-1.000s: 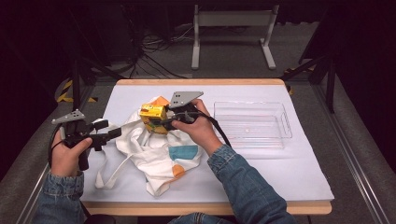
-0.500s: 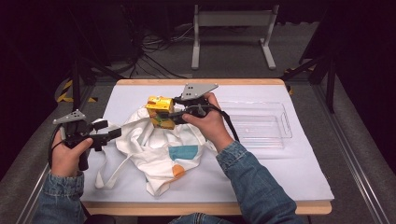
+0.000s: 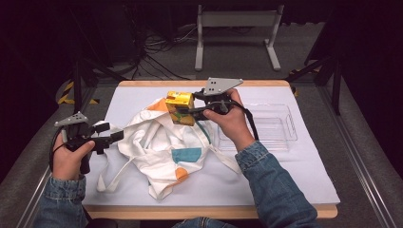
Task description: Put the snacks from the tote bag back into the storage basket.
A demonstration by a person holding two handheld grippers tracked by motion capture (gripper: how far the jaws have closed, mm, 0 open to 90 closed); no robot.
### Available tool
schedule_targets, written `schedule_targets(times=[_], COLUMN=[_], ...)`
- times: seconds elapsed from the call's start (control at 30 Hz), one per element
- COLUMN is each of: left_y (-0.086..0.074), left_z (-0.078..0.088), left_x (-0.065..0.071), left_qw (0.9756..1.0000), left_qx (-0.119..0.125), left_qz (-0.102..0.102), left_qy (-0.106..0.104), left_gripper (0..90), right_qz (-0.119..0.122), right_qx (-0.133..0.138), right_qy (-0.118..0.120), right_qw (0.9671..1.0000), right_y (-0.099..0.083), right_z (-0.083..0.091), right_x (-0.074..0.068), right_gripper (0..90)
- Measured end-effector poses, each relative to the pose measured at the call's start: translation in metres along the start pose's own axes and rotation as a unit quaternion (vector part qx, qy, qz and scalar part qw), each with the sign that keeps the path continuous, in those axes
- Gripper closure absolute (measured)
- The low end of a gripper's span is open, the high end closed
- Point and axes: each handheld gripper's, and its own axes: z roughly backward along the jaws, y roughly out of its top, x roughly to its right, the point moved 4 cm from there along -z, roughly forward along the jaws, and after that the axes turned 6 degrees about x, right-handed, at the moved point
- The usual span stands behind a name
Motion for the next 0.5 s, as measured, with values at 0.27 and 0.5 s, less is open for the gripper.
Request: schedule_targets(times=[0.27,0.5], left_y=[0.0,0.0], left_z=[0.0,0.001], left_x=[0.0,0.001], left_qw=[1.0,1.0], left_qx=[-0.001,0.0], left_qz=[0.002,0.009], left_qy=[0.002,0.001], left_gripper=[16.7,16.8], right_qz=[0.002,0.001], right_qx=[-0.009,-0.015], right_qy=[-0.015,-0.02], right_qw=[0.9999,0.9997], right_y=[0.001,0.002], right_z=[0.019,0.035], right_x=[0.008,0.015], right_gripper=[51.8,51.8])
